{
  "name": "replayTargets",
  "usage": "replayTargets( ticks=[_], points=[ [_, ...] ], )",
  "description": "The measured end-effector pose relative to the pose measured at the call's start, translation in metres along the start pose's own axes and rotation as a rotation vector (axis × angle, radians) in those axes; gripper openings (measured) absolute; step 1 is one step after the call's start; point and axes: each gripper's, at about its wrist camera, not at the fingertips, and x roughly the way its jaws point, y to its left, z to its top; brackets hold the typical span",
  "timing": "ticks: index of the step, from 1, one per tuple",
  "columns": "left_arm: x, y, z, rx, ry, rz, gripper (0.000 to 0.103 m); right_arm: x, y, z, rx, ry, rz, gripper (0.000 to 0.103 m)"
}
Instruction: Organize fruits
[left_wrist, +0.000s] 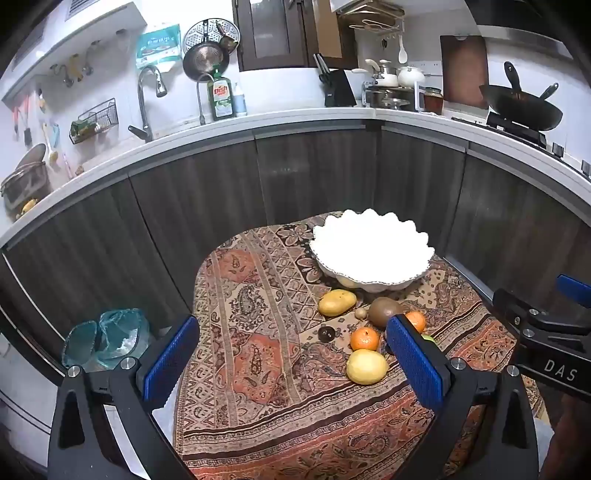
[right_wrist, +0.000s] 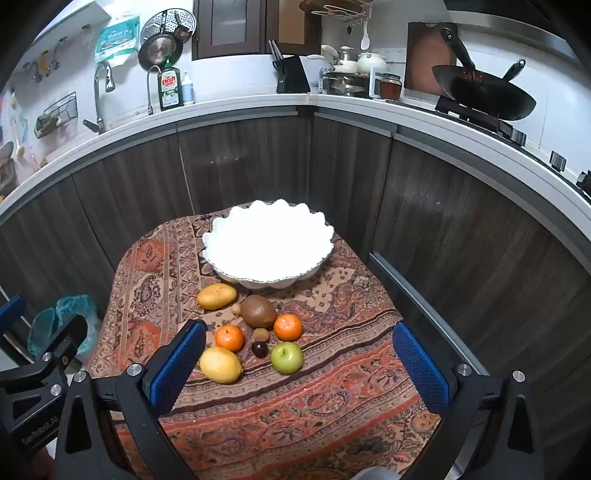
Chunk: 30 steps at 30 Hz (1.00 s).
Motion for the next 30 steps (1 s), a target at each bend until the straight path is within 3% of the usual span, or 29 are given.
replayTargets(
  ticks=[30],
  points=[
    [0.0004, 0.0022, -0.0017, -0.01, -0.005, -0.005, 0.103, 0.0012, -0.0008, -0.001, -0.004, -0.003, 0.001, 0.102]
  ],
)
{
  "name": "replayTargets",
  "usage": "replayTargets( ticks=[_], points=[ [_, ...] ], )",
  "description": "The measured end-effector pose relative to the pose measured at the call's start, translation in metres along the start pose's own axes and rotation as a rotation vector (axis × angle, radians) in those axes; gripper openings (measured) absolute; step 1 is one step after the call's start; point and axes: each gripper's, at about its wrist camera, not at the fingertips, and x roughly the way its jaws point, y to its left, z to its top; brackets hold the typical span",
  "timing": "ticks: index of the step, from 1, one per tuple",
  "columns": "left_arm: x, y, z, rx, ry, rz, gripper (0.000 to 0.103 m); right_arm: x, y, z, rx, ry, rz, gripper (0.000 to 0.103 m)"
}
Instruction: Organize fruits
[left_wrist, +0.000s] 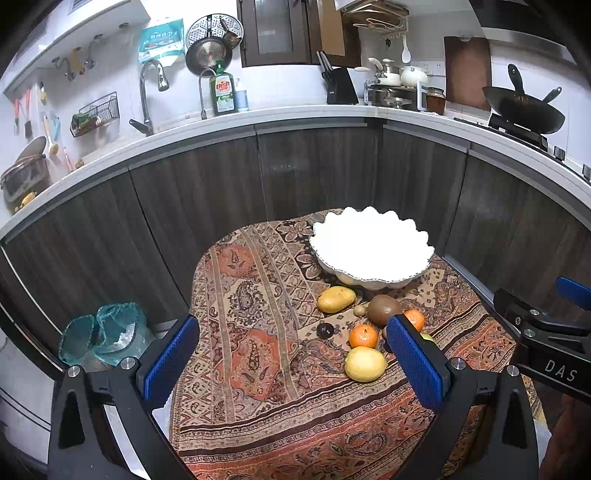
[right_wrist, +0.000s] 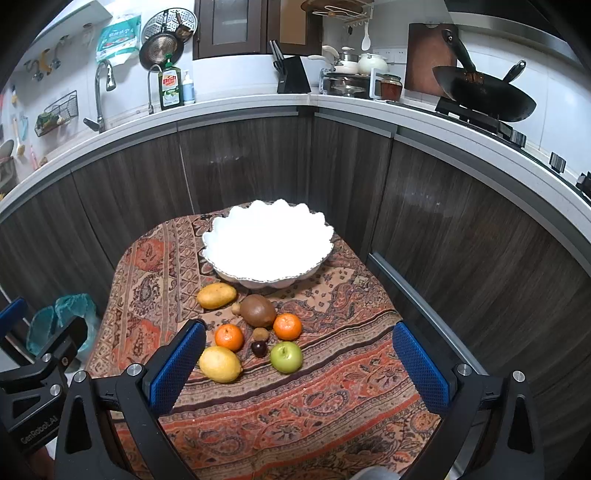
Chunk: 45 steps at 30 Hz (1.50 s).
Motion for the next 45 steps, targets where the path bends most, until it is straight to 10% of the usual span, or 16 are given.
replayTargets(
  ticks=[45],
  points=[
    [0.0008, -0.0043, -0.0016, 0.001, 0.01, -0.011, 0.103, 0.0007, -0.0039, 0.0018, 0.006, -0.009, -0.005, 0.102]
  ],
)
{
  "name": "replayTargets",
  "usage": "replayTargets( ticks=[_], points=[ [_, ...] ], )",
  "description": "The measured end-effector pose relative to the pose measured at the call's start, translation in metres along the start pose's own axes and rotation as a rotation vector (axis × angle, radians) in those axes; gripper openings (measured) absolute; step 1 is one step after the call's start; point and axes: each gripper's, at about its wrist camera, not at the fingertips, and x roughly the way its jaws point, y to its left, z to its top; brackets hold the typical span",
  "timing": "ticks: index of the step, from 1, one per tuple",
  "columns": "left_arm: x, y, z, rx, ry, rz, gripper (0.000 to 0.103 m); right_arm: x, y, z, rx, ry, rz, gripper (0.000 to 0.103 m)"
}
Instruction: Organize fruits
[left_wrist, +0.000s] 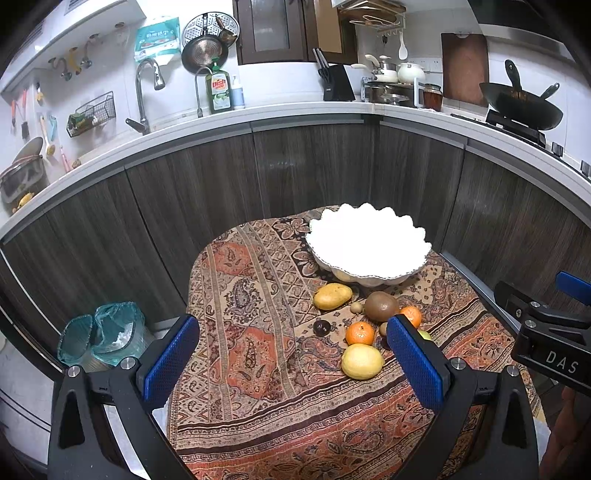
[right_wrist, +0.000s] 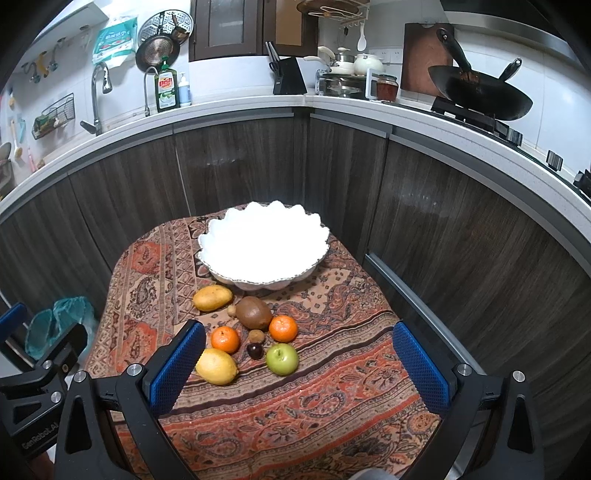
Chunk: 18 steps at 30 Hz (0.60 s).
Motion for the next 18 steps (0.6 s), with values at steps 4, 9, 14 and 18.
replayTargets(
  ticks=[4, 9, 14, 18],
  points=[
    [0.002, 0.0, 0.0, 0.002, 0.003, 0.0, 0.103, 0.001, 0.0, -0.001, 0.0, 0.0, -0.001, 0.102],
    [0.005, 0.0, -0.001, 0.006, 0.007, -0.002, 0.103, 0.003, -0.001, -0.001, 0.002, 0.006, 0.002, 0.102],
    [0.015, -0.003, 0.0, 0.015, 0.022, -0.004, 0.103, 0.012, -0.002, -0.001, 0.004, 0.019, 0.003, 0.102],
    [0.023, -0.006, 0.002, 0.025, 0.039, -0.009, 0.103, 0.021, -0.003, 0.0, 0.01, 0.036, 0.0, 0.102]
  ],
)
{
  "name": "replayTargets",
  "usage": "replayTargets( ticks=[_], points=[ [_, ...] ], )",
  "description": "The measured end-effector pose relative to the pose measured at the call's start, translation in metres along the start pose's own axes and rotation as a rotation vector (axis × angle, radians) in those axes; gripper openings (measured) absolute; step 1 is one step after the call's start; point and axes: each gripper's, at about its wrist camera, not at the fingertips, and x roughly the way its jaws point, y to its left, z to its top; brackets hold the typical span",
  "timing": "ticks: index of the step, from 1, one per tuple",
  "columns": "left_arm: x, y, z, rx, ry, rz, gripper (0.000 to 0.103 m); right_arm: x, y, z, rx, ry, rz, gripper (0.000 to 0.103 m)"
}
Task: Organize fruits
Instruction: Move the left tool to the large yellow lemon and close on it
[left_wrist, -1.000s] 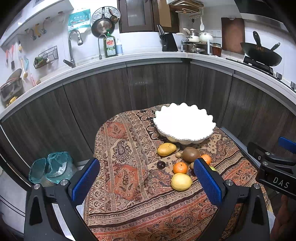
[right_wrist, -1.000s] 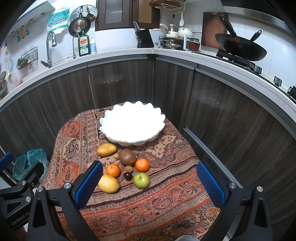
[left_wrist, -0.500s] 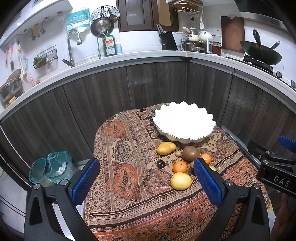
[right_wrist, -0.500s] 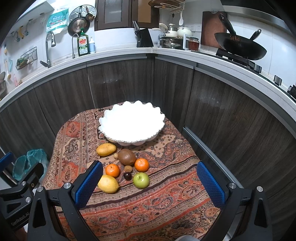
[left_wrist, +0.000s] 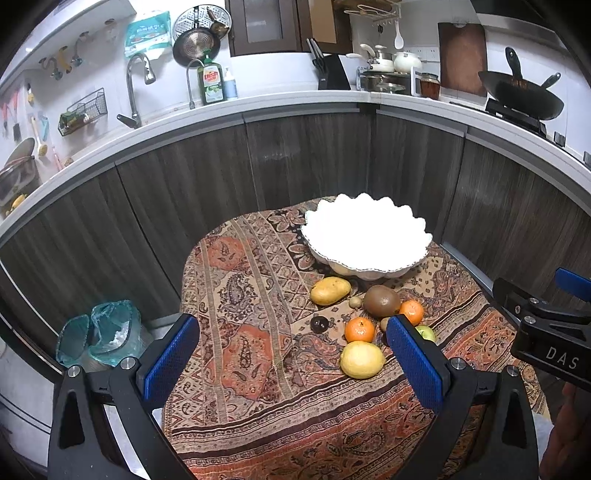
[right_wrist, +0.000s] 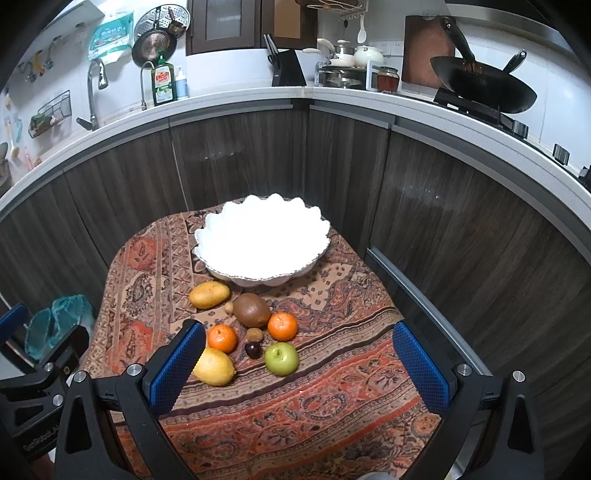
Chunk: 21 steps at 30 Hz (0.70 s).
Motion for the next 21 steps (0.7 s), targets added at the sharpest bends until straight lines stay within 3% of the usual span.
replayTargets(
  ticks=[21],
  points=[
    [0.069, -0.029, -0.007, 0.074, 0.135, -0.081, 0.103, 0.061, -0.012, -0.004, 0.031, 0.102, -0.032, 0.102]
  ],
)
